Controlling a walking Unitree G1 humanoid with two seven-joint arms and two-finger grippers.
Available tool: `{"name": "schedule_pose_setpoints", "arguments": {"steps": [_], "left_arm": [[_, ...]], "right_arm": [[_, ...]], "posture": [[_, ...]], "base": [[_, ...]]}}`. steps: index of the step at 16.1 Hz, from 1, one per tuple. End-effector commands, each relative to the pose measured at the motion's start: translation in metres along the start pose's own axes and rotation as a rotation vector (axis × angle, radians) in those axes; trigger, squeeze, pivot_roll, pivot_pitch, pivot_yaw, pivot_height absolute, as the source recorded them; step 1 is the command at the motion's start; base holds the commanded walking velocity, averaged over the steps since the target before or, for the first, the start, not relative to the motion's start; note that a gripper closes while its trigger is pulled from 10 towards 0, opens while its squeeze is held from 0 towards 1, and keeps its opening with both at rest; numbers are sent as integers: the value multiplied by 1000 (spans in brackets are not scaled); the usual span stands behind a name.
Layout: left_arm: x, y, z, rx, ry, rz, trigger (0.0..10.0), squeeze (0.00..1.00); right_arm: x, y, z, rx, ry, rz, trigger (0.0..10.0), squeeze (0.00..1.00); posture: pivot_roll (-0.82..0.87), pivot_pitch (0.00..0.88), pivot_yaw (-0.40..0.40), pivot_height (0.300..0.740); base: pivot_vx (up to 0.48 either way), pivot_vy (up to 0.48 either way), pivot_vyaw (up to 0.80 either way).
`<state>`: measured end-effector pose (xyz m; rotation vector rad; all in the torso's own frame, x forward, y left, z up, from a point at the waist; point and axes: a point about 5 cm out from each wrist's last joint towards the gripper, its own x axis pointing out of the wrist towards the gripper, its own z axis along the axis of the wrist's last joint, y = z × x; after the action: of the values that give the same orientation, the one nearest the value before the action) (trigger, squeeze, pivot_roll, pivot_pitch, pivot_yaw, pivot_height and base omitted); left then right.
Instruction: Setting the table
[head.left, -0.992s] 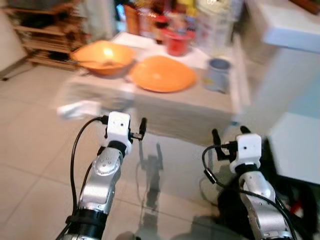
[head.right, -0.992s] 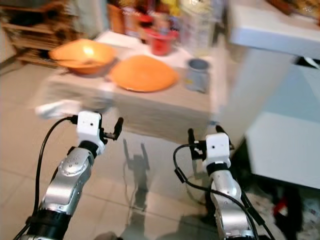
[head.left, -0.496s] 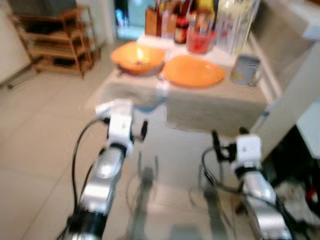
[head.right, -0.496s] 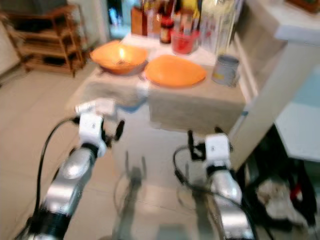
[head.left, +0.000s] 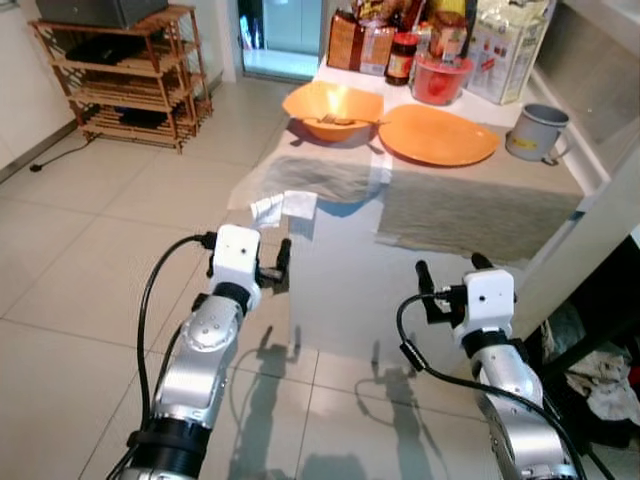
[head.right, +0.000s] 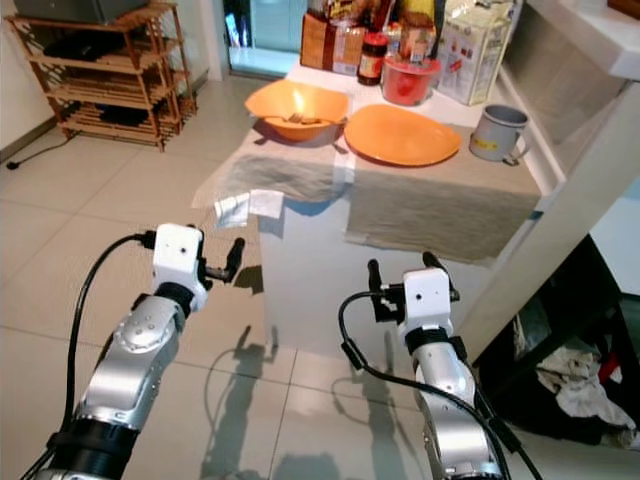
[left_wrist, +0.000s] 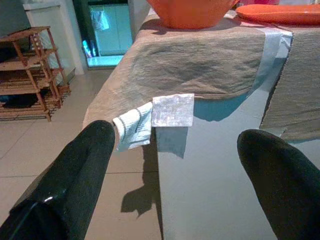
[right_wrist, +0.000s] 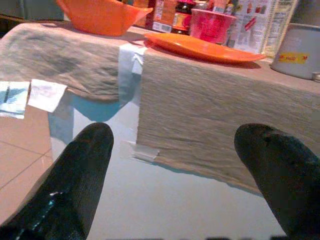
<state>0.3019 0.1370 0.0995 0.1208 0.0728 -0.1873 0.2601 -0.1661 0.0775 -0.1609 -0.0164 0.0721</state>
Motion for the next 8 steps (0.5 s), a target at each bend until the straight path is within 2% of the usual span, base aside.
{"name": "schedule_pose_setpoints", "arguments": {"steps": [1, 5, 8], "left_arm": [[1, -2, 5, 1, -21, -4, 10000, 0], [1, -3, 6, 0, -33, -10, 10000, 0], [1, -5, 8, 3, -40, -22, 10000, 0]], "right_arm": [[0, -5, 4, -15, -21, -19, 10000, 0], [1, -10, 14, -38, -81, -59, 10000, 0], [2, -10, 14, -39, -77, -60, 10000, 0]], "posture": [[32, 0, -21, 740], [30, 0, -23, 740], [28, 1, -25, 740]], "base": [[480, 0, 0], [480, 0, 0], [480, 0, 0]]}}
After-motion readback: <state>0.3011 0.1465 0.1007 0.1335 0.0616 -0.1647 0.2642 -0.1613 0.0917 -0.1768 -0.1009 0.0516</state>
